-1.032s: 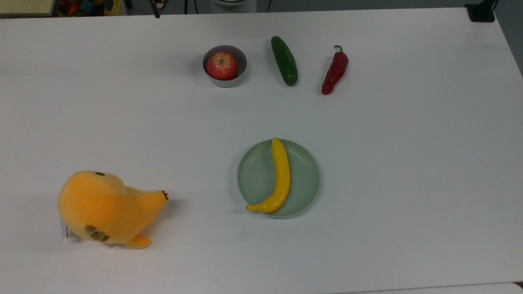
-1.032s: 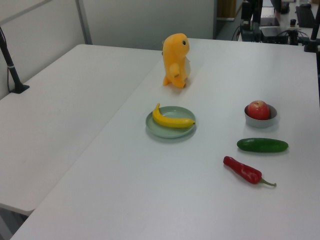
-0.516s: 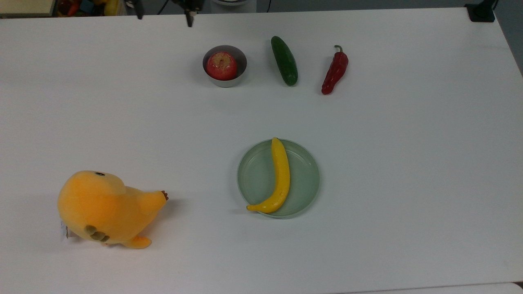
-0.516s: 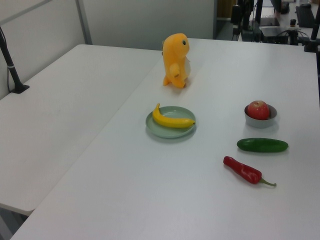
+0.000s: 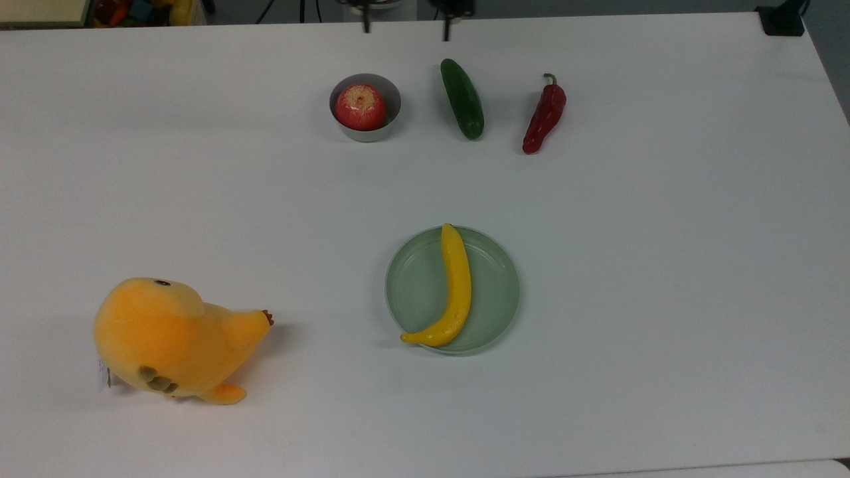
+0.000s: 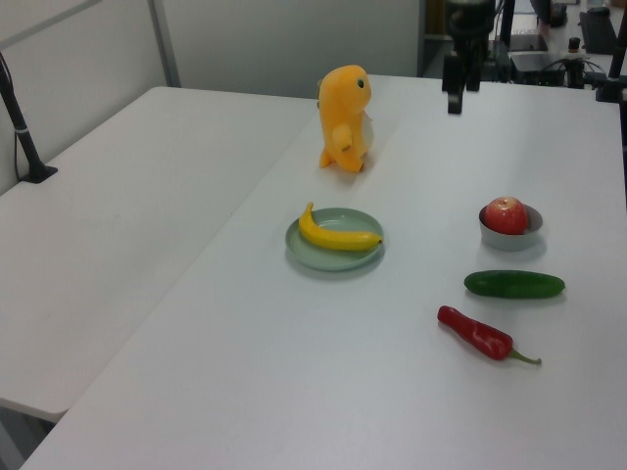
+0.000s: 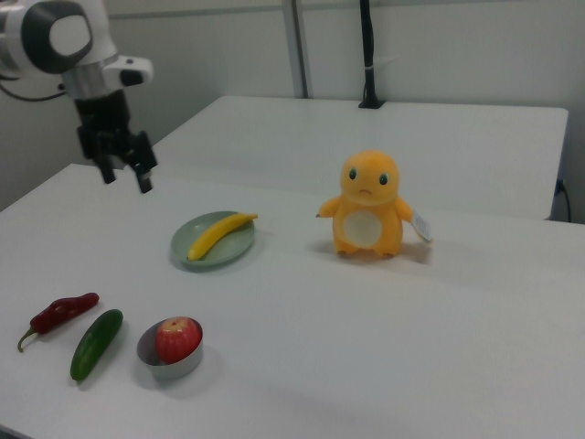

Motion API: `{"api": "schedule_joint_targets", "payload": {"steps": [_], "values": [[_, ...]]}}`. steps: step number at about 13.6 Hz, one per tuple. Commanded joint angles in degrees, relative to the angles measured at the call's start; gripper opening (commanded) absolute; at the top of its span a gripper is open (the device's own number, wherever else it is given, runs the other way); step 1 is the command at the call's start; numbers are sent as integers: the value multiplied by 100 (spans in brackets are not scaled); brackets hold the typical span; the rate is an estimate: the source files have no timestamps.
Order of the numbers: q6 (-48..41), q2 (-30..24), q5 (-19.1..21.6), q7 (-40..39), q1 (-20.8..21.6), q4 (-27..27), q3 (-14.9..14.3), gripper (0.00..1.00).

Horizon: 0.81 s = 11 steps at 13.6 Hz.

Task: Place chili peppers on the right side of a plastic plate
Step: 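Move the open gripper over the red chili pepper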

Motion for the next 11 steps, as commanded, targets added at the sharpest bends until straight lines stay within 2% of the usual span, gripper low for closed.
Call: {"api": "schedule_joint_targets", "payload": {"steps": [1,5,11], "values": [[213,-291,59,495,-41,-903,707,100],[625,-291,50,1111,-23,-1527,1332,100],[1741,-195,50,1779,47,-2310,1834,100]]}}
